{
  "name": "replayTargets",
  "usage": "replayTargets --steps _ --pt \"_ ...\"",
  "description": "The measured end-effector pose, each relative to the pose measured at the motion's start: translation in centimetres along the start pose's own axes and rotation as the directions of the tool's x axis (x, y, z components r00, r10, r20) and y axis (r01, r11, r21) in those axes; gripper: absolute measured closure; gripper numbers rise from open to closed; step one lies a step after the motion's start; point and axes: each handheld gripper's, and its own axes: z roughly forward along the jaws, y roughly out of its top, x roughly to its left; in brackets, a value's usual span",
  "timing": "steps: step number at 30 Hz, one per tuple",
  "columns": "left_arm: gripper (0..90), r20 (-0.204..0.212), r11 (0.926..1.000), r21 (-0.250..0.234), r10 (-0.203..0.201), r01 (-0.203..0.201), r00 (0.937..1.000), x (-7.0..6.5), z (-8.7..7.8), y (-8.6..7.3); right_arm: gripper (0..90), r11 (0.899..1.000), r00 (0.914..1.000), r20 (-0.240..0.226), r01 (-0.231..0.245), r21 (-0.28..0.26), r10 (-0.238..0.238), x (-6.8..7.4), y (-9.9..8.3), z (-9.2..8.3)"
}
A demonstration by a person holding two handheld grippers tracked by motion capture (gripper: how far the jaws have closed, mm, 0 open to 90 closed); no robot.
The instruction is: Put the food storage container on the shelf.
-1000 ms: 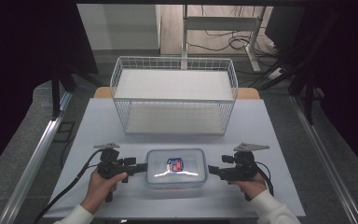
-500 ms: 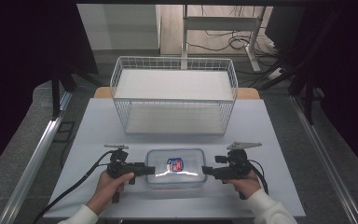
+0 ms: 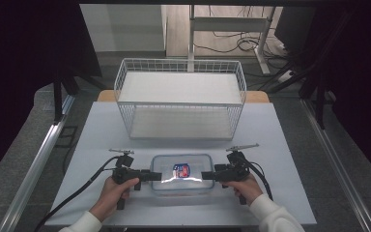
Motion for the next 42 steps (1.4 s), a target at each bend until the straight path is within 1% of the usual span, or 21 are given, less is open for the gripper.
replayTargets --steps 1,2,5,6,8,9,10,11,13,16,20,22,23,27,32,36,37,39,40,41,42 --pt "27.8 -0.003 1.0000 0.001 0.000 0.000 1.0000 0.0 0.0 0.0 11.0 1.000 0.9998 -0.005 -0.019 0.002 0.019 -0.1 0.0 0.1" --pt "28.8 -0.004 1.0000 0.001 -0.001 0.001 1.0000 0.0 0.0 0.0 13.5 0.999 0.9990 -0.024 -0.038 0.007 0.038 -0.1 0.0 0.2" --pt "32.2 -0.006 1.0000 0.000 -0.005 0.005 1.0000 0.0 -0.2 0.1 21.5 0.998 0.9968 -0.048 -0.063 0.012 0.064 -0.1 0.0 0.2" --pt "32.2 -0.007 1.0000 -0.003 -0.008 0.008 0.9999 -0.1 -0.2 0.1 21.5 0.998 0.9968 -0.048 -0.063 0.012 0.064 -0.1 0.0 0.2" --pt "34.3 -0.009 0.9999 -0.009 -0.012 0.012 0.9999 -0.1 -0.3 0.1 24.4 0.996 0.9948 -0.058 -0.084 0.021 0.085 0.0 0.0 0.1" --pt "35.8 -0.010 0.9998 -0.012 -0.014 0.014 0.9999 -0.1 -0.3 0.1 30.8 0.994 0.9924 -0.059 -0.107 0.027 0.109 0.0 0.0 -0.3" --pt "35.8 -0.011 0.9998 -0.013 -0.017 0.017 0.9998 -0.1 -0.3 0.1 30.8 0.994 0.9924 -0.059 -0.107 0.027 0.109 0.0 0.0 -0.3" --pt "36.2 -0.009 0.9996 -0.015 -0.026 0.026 0.9996 -0.1 -0.4 0.1 34.2 0.993 0.9916 -0.060 -0.113 0.023 0.115 -0.1 0.0 -0.5" --pt "38.0 -0.005 0.9992 -0.019 -0.035 0.035 0.9994 -0.1 -0.4 0.1 36.8 0.990 0.9881 -0.066 -0.137 0.029 0.139 -0.2 0.0 -0.8" --pt "41.8 -0.007 0.9988 -0.026 -0.041 0.041 0.9991 -0.3 -0.6 0.1 41.9 0.984 0.9812 -0.081 -0.174 0.019 0.175 -0.3 -0.2 -1.2" --pt "45.0 -0.010 0.9988 -0.038 -0.033 0.033 0.9994 -0.7 -0.9 0.0 44.5 0.984 0.9813 -0.077 -0.177 0.002 0.176 0.0 -0.4 -1.5" --pt "45.8 -0.020 0.9987 -0.043 -0.028 0.028 0.9994 -1.1 -1.0 -0.2 46.3 0.981 0.9782 -0.077 -0.194 -0.012 0.193 0.2 -0.6 -1.7" --pt "46.7 -0.024 0.9987 -0.044 -0.027 0.026 0.9993 -1.2 -1.1 -0.2 47.6 0.978 0.9757 -0.077 -0.207 -0.027 0.205 0.4 -0.9 -1.9" --pt "47.5 -0.034 0.9982 -0.055 -0.025 0.024 0.9991 -1.8 -1.3 -0.5 48.8 0.976 0.9745 -0.070 -0.216 -0.034 0.213 0.8 -1.1 -2.2" --pt "48.1 -0.045 0.9984 -0.054 -0.020 0.018 0.9988 -2.2 -1.4 -0.6 49.8 0.973 0.9719 -0.064 -0.229 -0.040 0.226 1.3 -1.3 -2.5" --pt "48.5 -0.050 0.9982 -0.059 -0.014 0.011 0.9987 -2.5 -1.4 -0.6 50.1 0.973 0.9729 -0.062 -0.226 -0.043 0.223 1.4 -1.3 -2.6" --pt "48.5 -0.051 0.9982 -0.059 -0.013 0.010 0.9986 -2.5 -1.5 -0.6 50.3 0.975 0.9753 -0.058 -0.216 -0.049 0.213 1.4 -1.2 -2.7" --pt "48.6 -0.050 0.9981 -0.060 -0.011 0.008 0.9987 -2.6 -1.5 -0.5 50.4 0.975 0.9756 -0.057 -0.215 -0.053 0.212 1.5 -1.2 -2.8" --pt "48.7 -0.047 0.9982 -0.060 -0.010 0.007 0.9988 -2.6 -1.5 -0.4 50.4 0.977 0.9782 -0.050 -0.205 -0.060 0.202 1.7 -1.1 -2.9" --pt "48.7 -0.047 0.9982 -0.060 -0.010 0.007 0.9988 -2.6 -1.5 -0.4 50.4 0.977 0.9782 -0.050 -0.205 -0.060 0.202 1.7 -1.1 -2.9" --pt "48.7 -0.047 0.9981 -0.062 -0.008 0.005 0.9989 -2.6 -1.6 -0.4 50.5 0.978 0.9800 -0.047 -0.196 -0.066 0.193 1.8 -1.0 -3.0"
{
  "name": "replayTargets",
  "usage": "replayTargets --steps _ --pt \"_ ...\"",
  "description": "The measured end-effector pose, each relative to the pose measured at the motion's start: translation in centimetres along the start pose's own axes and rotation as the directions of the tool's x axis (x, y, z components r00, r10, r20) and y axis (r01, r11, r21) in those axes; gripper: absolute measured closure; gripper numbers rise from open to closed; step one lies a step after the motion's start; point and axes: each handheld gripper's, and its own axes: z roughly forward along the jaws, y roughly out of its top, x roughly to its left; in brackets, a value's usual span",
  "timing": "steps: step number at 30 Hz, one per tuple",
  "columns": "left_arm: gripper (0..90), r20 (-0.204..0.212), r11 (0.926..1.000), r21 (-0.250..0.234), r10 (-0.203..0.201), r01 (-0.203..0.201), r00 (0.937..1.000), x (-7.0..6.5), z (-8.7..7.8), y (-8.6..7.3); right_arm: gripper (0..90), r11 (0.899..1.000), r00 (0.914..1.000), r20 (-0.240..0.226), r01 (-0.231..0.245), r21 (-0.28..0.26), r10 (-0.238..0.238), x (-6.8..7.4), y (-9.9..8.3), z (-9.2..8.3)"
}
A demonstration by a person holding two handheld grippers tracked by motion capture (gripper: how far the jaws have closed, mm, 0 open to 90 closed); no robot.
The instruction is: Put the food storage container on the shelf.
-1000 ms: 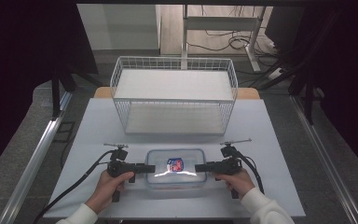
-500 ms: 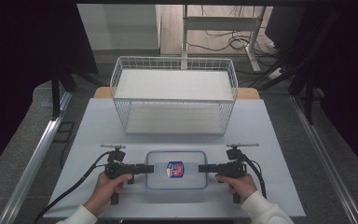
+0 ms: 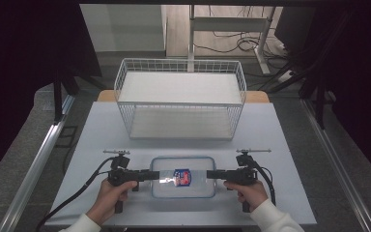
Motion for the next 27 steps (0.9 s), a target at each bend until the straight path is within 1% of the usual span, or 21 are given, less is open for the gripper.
replayTargets --steps 5,6,9,17,20,22,24,27 --pt "48.8 -0.002 0.9999 -0.008 0.012 -0.012 0.9999 -0.2 -0.2 0.3 50.5 1.000 0.9999 0.001 0.012 -0.011 -0.012 0.3 0.1 -0.1" --pt "48.8 -0.002 0.9998 -0.008 0.016 -0.016 0.9999 -0.2 -0.3 0.3 50.6 1.000 0.9998 0.003 0.021 -0.014 -0.021 0.3 0.2 -0.1" --pt "48.8 -0.001 0.9998 -0.016 0.015 -0.015 0.9999 -0.2 -0.3 0.4 50.5 1.000 0.9997 0.002 0.026 -0.016 -0.026 0.4 0.3 -0.1" --pt "48.9 -0.004 0.9995 -0.024 0.019 -0.019 0.9998 -0.1 -0.6 0.8 50.5 0.998 0.9984 0.008 0.056 -0.024 -0.055 0.7 0.9 0.1" --pt "48.9 -0.001 0.9995 -0.027 0.014 -0.014 0.9999 0.1 -0.6 0.9 50.5 0.997 0.9976 0.012 0.068 -0.026 -0.068 0.9 1.3 0.1" --pt "48.9 0.000 0.9994 -0.032 0.012 -0.012 0.9999 0.2 -0.6 1.1 50.5 0.997 0.9973 0.014 0.072 -0.027 -0.072 0.9 1.4 0.1" --pt "48.9 -0.001 0.9994 -0.029 0.018 -0.018 0.9998 0.3 -0.4 1.7 50.5 0.996 0.9971 0.015 0.075 -0.039 -0.074 0.7 1.8 0.1" --pt "48.9 -0.004 0.9993 -0.029 0.021 -0.021 0.9998 0.3 -0.3 2.0 50.5 0.996 0.9971 0.015 0.076 -0.041 -0.075 0.5 2.0 0.1"
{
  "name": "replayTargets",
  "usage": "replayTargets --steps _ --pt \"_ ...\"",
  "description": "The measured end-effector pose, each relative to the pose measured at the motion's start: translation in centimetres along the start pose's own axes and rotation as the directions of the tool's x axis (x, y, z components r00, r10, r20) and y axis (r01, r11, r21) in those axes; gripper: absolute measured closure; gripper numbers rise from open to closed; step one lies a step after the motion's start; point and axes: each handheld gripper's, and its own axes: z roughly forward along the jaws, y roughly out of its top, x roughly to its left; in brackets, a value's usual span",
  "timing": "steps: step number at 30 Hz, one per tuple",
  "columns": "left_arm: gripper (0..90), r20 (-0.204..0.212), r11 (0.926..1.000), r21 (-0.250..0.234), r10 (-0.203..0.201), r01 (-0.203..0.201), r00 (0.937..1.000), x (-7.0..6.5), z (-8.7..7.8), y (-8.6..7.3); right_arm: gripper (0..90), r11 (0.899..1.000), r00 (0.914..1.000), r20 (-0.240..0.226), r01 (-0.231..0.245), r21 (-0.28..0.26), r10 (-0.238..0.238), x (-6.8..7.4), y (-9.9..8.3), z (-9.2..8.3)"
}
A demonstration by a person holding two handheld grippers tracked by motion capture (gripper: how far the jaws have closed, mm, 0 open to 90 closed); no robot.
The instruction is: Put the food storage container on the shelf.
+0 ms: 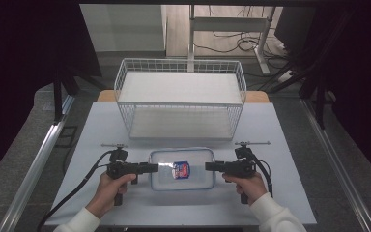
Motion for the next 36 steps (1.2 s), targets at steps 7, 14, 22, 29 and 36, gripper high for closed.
replayTargets --steps 7,14,22,29,36 --pt "49.0 0.000 1.0000 0.001 0.001 -0.001 1.0000 0.6 0.2 1.1 50.5 1.000 1.0000 -0.002 0.005 -0.003 -0.005 -0.5 1.0 0.4" --pt "49.1 0.014 0.9997 -0.021 0.008 -0.008 0.9999 1.6 0.6 2.9 50.5 0.999 0.9992 0.009 0.038 -0.025 -0.038 -0.7 2.8 0.6" --pt "49.2 0.011 0.9996 -0.024 0.015 -0.014 0.9998 3.0 1.2 4.9 50.6 0.998 0.9989 0.010 0.045 -0.033 -0.045 -2.1 4.7 1.7" --pt "49.2 0.015 0.9992 -0.025 0.031 -0.030 0.9994 4.2 1.4 6.8 50.6 0.997 0.9988 0.015 0.046 -0.062 -0.046 -2.7 6.3 2.5" --pt "49.2 0.020 0.9986 -0.038 0.038 -0.037 0.9991 5.4 1.7 8.1 52.0 0.994 0.9992 0.005 0.039 -0.103 -0.039 -3.6 7.3 3.2"
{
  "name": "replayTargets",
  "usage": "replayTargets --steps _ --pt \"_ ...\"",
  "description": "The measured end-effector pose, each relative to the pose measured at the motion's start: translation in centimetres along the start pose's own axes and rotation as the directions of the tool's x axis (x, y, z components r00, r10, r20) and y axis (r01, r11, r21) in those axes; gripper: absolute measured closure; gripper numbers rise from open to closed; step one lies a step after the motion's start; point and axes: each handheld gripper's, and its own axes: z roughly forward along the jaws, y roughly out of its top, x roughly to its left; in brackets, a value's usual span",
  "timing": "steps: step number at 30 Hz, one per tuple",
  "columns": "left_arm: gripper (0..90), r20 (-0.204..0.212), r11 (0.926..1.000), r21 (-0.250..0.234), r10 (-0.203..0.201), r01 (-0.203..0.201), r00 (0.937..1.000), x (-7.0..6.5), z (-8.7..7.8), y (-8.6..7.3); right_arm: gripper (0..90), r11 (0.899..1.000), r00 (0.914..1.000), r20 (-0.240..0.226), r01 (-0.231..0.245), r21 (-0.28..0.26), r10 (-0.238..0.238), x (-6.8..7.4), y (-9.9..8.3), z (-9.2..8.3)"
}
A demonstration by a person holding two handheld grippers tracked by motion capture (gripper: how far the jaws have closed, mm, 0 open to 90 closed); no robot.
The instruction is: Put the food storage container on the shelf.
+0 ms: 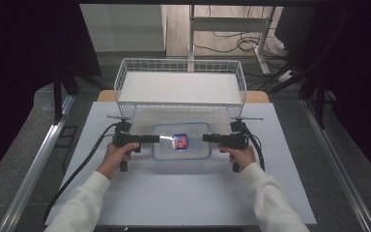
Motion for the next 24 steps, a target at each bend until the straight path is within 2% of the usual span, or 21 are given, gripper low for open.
replayTargets --steps 2,5,7,9,13,14,16,17,18,20,22,24 --pt "49.2 -0.001 1.0000 -0.001 0.008 -0.008 1.0000 0.4 0.1 0.2 52.0 1.000 1.0000 -0.004 -0.002 0.004 0.002 -0.3 0.1 0.4" --pt "49.1 -0.012 0.9998 -0.014 -0.015 0.015 0.9998 1.3 0.5 0.6 51.8 1.000 0.9999 0.004 -0.014 0.007 0.014 -1.0 0.0 1.2" --pt "49.1 -0.010 0.9997 -0.020 -0.017 0.017 0.9998 1.5 0.6 0.6 51.8 1.000 0.9998 0.005 -0.019 0.006 0.019 -1.2 0.0 1.3" --pt "49.1 -0.012 0.9987 -0.030 -0.041 0.041 0.9991 1.9 0.9 0.7 51.5 0.999 0.9994 0.008 -0.033 0.010 0.033 -1.8 0.1 1.8" --pt "49.1 -0.007 0.9971 -0.048 -0.059 0.058 0.9982 2.2 1.2 0.8 51.2 0.998 0.9983 0.001 -0.058 0.000 0.058 -2.2 0.0 2.0" --pt "49.0 -0.015 0.9984 -0.051 -0.024 0.024 0.9996 2.5 1.3 0.8 50.9 0.998 0.9984 0.004 -0.057 -0.004 0.057 -2.2 0.0 2.0" --pt "48.5 -0.032 0.9966 -0.064 -0.055 0.053 0.9980 2.5 1.5 0.8 50.5 0.996 0.9964 0.012 -0.083 -0.024 0.084 -2.5 -0.1 2.2" --pt "48.3 -0.032 0.9966 -0.064 -0.055 0.053 0.9980 2.5 1.5 0.8 50.5 0.996 0.9964 0.012 -0.083 -0.024 0.084 -2.5 -0.1 2.2" --pt "48.3 -0.027 0.9938 -0.072 -0.087 0.084 0.9959 2.4 1.6 0.7 50.4 0.995 0.9953 0.014 -0.095 -0.031 0.096 -2.5 -0.1 2.3" --pt "47.6 -0.042 0.9925 -0.082 -0.095 0.091 0.9946 2.4 1.8 0.7 49.9 0.991 0.9922 0.019 -0.122 -0.055 0.123 -2.8 -0.2 2.5" --pt "46.7 -0.058 0.9915 -0.084 -0.104 0.099 0.9928 2.6 2.0 0.7 48.9 0.990 0.9907 0.040 -0.127 -0.067 0.130 -2.8 -0.3 2.7" --pt "45.0 -0.056 0.9901 -0.094 -0.110 0.104 0.9923 2.6 2.0 0.7 48.2 0.987 0.9879 0.052 -0.142 -0.074 0.146 -2.9 -0.4 2.8"
